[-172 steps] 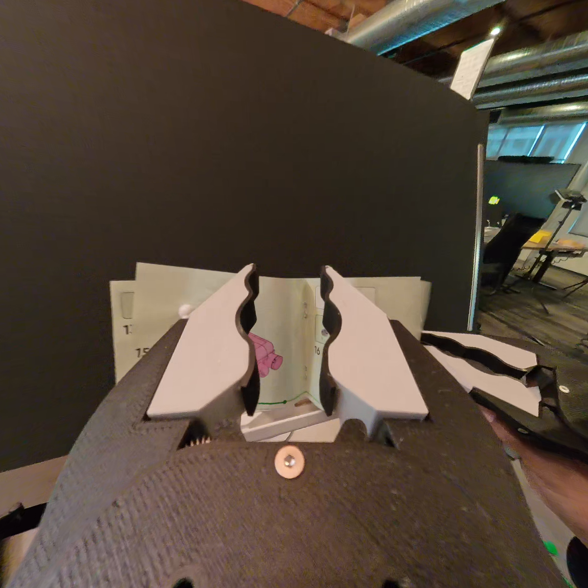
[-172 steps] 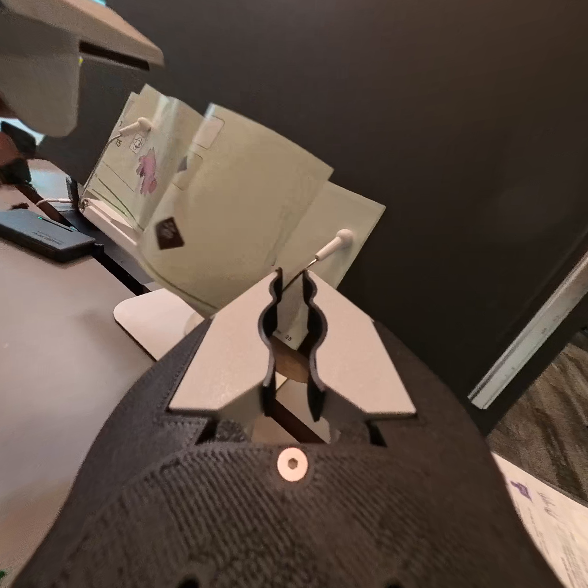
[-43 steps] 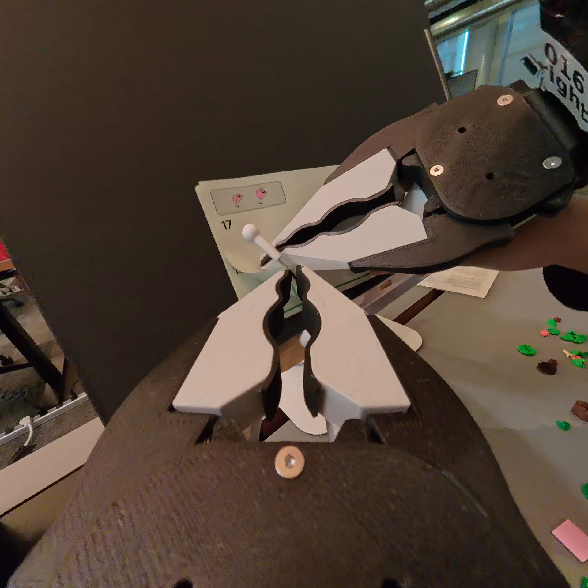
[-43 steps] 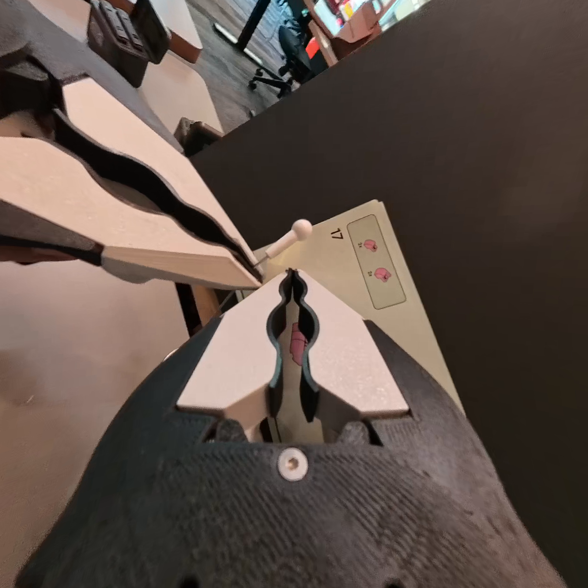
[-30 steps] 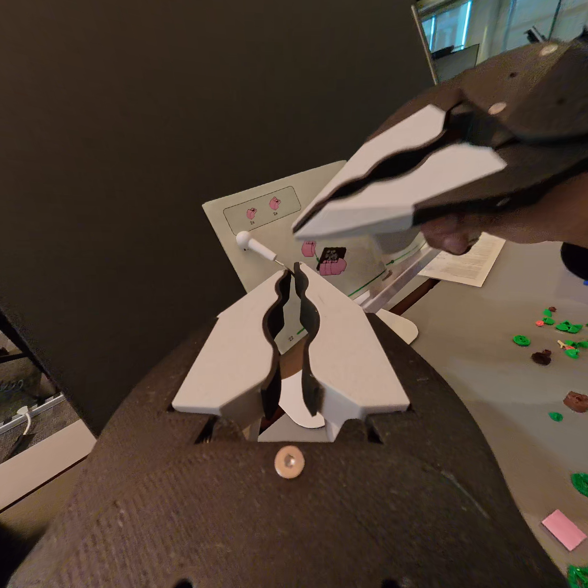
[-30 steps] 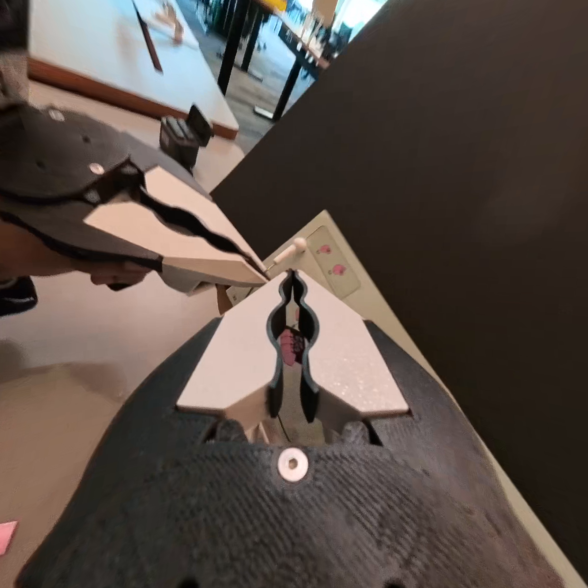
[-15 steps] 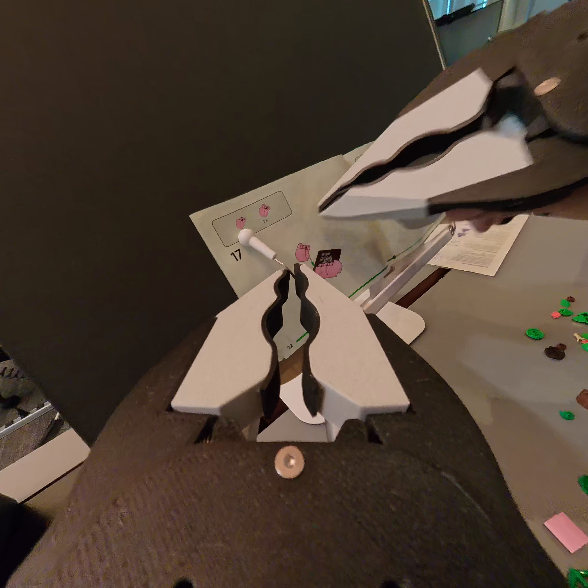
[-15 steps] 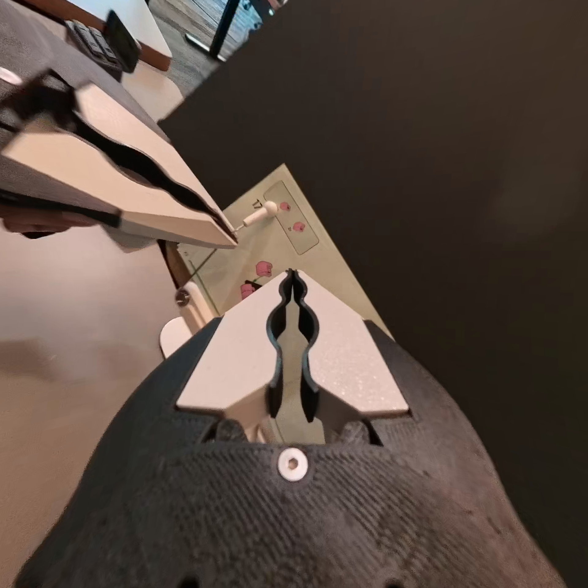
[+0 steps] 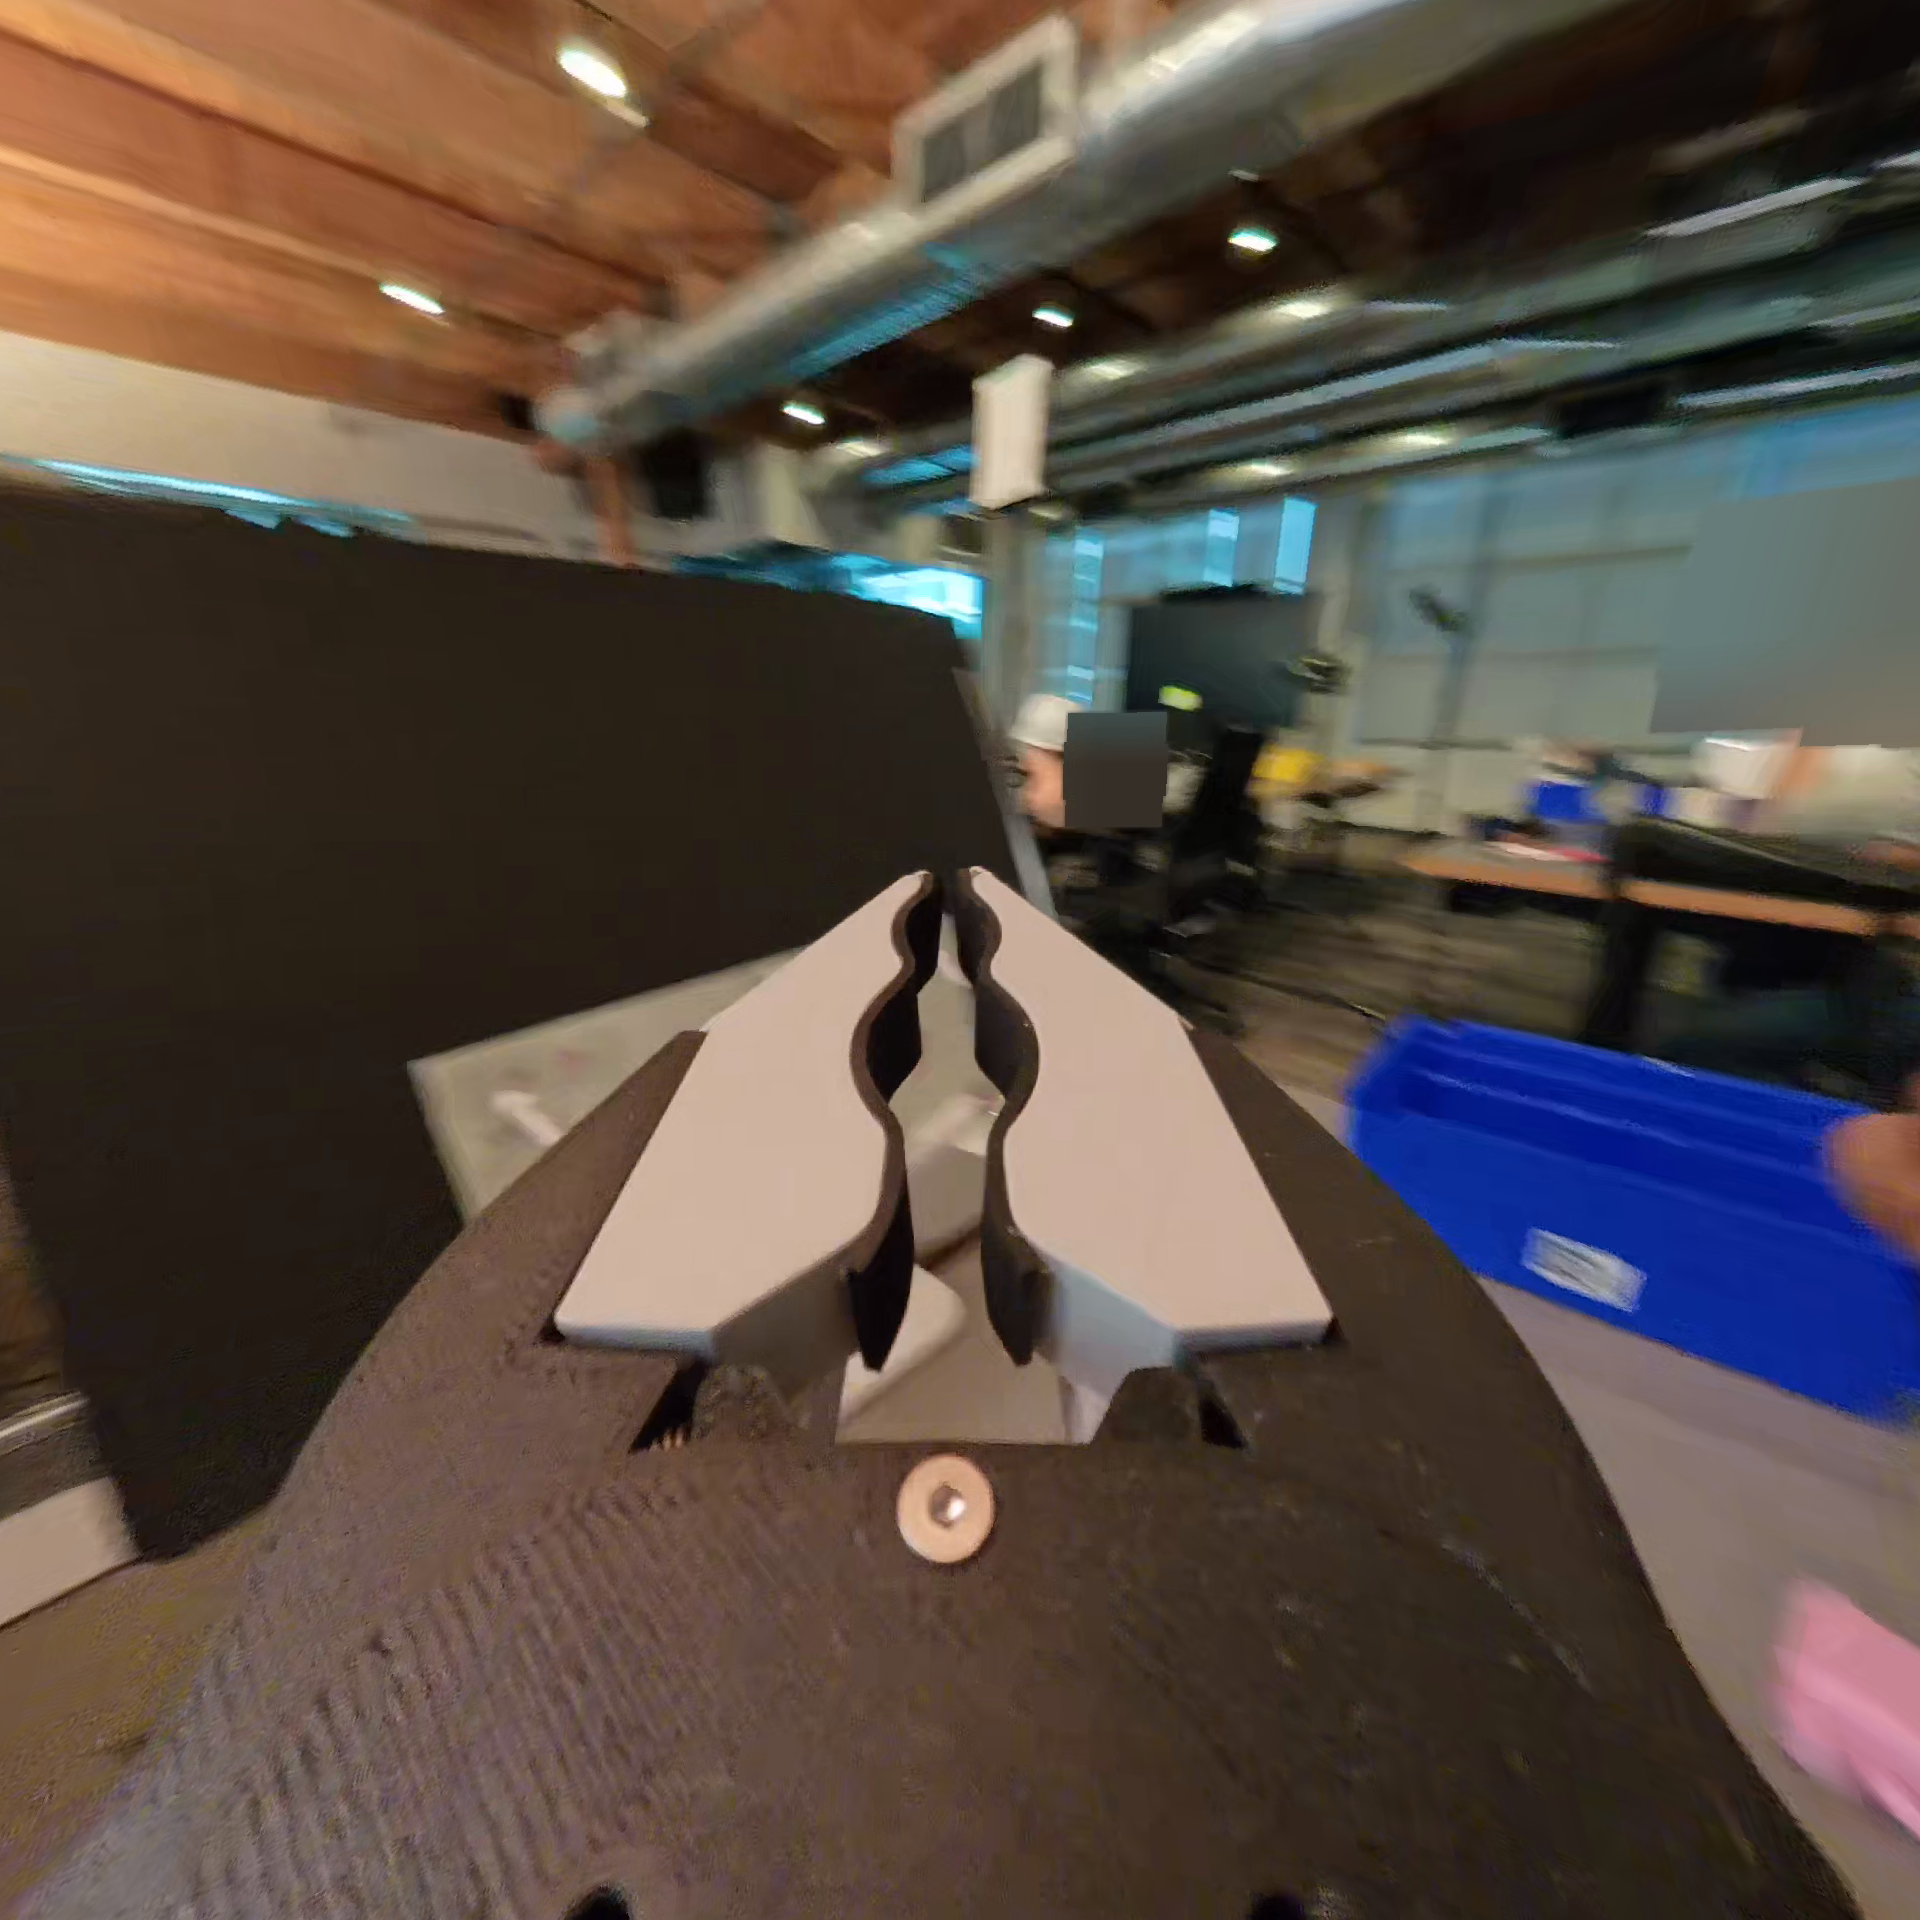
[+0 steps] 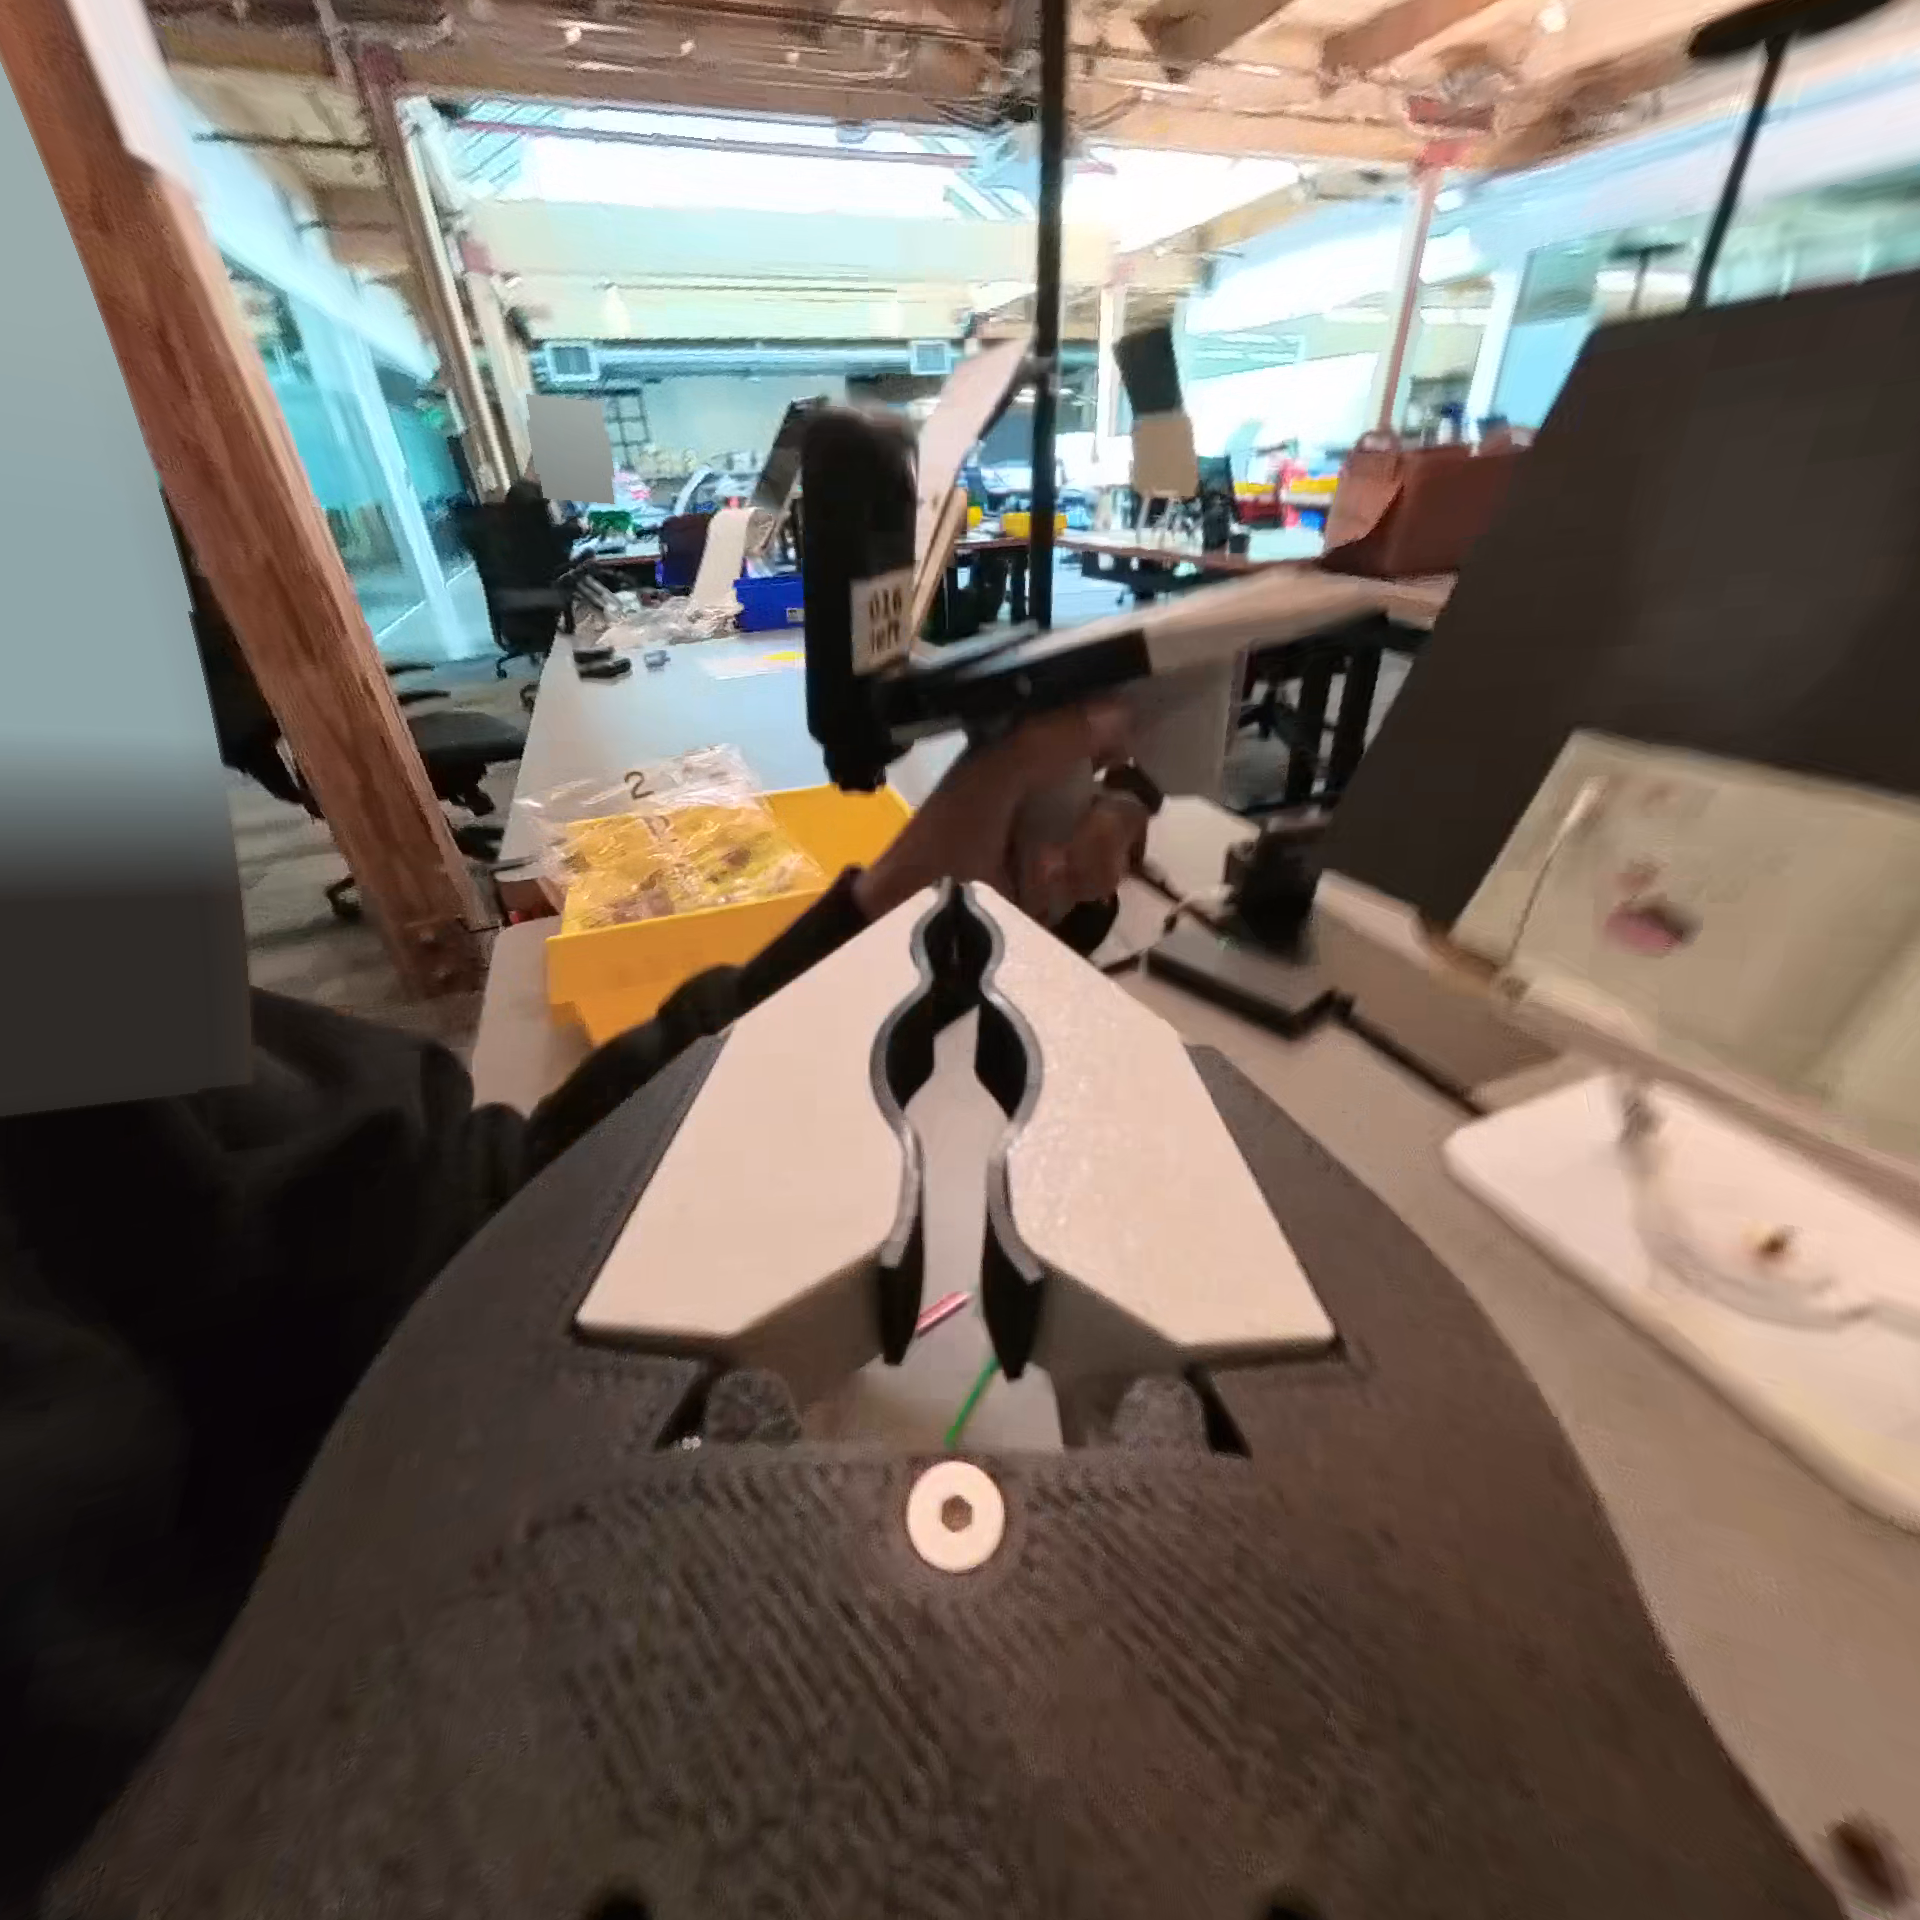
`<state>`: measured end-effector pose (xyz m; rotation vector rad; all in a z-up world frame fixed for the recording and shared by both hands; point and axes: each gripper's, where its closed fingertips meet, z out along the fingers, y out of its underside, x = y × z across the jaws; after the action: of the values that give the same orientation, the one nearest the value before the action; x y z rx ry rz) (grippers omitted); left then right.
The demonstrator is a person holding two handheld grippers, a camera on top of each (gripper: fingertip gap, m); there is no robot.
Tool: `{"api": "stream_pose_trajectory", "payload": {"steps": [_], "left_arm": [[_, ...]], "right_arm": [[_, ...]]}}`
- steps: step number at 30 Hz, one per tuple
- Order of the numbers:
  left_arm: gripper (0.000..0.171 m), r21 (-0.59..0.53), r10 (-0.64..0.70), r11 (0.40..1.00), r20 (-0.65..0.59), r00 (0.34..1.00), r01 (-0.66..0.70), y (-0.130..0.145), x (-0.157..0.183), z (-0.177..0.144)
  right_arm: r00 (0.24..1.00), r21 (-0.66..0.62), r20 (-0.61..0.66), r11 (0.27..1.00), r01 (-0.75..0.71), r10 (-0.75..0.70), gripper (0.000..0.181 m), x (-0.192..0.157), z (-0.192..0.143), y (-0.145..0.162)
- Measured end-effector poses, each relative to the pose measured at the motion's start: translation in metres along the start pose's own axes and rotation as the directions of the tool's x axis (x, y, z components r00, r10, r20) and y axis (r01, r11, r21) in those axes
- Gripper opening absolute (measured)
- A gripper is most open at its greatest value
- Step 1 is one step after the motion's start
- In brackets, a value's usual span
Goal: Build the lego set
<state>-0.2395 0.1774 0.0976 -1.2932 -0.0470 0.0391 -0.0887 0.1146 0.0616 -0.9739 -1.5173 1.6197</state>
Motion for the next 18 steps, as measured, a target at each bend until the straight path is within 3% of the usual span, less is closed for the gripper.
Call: {"api": "stream_pose_trajectory", "payload": {"steps": [2, 4, 6, 9, 11, 14, 18], "left_arm": [[0.005, -0.081, -0.099, 0.993, -0.171, 0.98, 0.086, 0.027, 0.038, -0.018], [0.013, -0.234, -0.211, 0.96, -0.25, 0.945, 0.153, 0.071, 0.069, -0.05], [0.019, -0.367, -0.202, 0.924, -0.222, 0.954, 0.11, 0.122, 0.086, -0.088], [0.02, -0.449, -0.096, 0.893, -0.132, 0.987, 0.026, 0.176, 0.095, -0.133], [0.02, -0.472, -0.116, 0.88, -0.12, 0.986, 0.046, 0.196, 0.108, -0.15], [0.024, -0.48, -0.062, 0.877, -0.144, 0.988, -0.015, 0.196, 0.12, -0.157], [0.022, -0.496, -0.053, 0.868, -0.137, 0.989, -0.022, 0.202, 0.123, -0.158]], "right_arm": [[0.982, -0.007, 0.014, 0.982, -0.19, 0.19, 0.0, -0.02, -0.006, 0.044], [0.948, -0.071, 0.017, 0.946, -0.317, 0.319, 0.0, -0.043, -0.014, 0.095], [0.958, -0.16, -0.114, 0.946, -0.28, 0.264, 0.0, -0.048, -0.027, 0.149], [0.952, -0.315, -0.305, 0.941, -0.12, 0.019, 0.0, -0.038, -0.052, 0.206], [0.933, -0.384, -0.349, 0.922, -0.056, -0.089, 0.0, -0.034, -0.062, 0.227], [0.913, -0.383, -0.378, 0.924, -0.003, -0.154, 0.0, -0.034, -0.068, 0.225], [0.925, -0.341, -0.377, 0.936, -0.081, -0.057, 0.0, -0.03, -0.07, 0.223]]}}
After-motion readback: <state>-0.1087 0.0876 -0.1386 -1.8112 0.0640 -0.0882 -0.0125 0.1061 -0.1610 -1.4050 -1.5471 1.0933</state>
